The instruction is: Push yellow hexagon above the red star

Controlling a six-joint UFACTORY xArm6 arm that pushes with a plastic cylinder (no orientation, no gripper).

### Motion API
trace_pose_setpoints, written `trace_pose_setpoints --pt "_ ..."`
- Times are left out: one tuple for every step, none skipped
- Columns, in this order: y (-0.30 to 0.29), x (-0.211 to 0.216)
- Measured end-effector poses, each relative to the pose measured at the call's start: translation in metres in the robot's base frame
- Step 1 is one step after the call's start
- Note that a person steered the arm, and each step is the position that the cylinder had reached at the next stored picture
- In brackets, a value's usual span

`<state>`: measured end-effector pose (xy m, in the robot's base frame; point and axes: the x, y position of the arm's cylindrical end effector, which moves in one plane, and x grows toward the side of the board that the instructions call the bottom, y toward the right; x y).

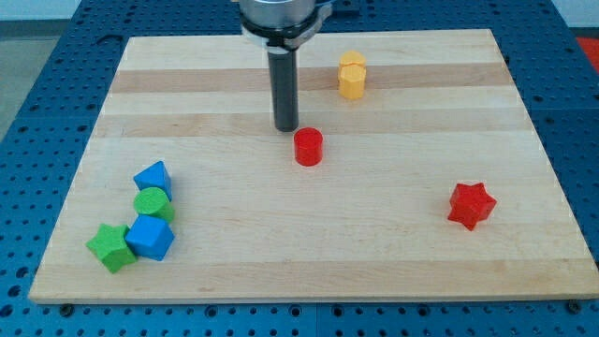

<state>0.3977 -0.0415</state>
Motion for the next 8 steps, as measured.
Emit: trace_pose_setpoints --pt "0.035 0.044" --pt "0.093 0.074" --pt "0.129 0.113" --pt "0.117 0.126" --pt "0.092 0.053" --pt "0.17 -0.007" --pt "0.184 -0.073" --pt "0.145 -0.149"
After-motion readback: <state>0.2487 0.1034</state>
